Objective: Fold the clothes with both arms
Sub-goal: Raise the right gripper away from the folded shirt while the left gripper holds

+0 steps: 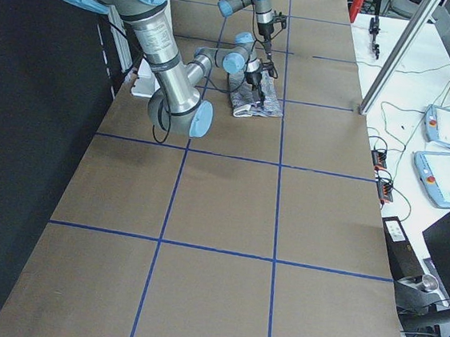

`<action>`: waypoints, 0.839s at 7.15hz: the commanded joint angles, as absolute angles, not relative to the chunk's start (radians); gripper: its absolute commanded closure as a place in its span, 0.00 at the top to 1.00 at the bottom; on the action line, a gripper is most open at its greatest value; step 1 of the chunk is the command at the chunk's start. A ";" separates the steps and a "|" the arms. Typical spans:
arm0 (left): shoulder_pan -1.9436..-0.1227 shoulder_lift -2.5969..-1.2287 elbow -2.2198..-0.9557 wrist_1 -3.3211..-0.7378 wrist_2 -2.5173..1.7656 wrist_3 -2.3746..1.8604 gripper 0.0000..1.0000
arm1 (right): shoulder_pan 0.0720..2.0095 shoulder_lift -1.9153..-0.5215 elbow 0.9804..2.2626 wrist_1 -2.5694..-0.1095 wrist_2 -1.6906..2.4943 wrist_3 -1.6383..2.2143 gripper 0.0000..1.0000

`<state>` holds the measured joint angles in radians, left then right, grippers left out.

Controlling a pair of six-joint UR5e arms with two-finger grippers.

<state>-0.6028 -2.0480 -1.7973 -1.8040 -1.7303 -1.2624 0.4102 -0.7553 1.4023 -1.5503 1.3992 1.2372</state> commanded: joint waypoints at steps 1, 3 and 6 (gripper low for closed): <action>-0.603 -2.048 -1.798 -1.804 -1.730 -1.262 1.00 | 0.478 -0.631 1.222 -1.523 1.414 1.230 1.00; -0.603 -2.048 -1.798 -1.804 -1.730 -1.264 1.00 | 0.573 -0.594 1.187 -1.516 1.520 1.226 1.00; -0.551 -2.057 -1.781 -1.789 -1.724 -1.293 1.00 | 0.660 -0.581 1.195 -1.517 1.683 1.149 1.00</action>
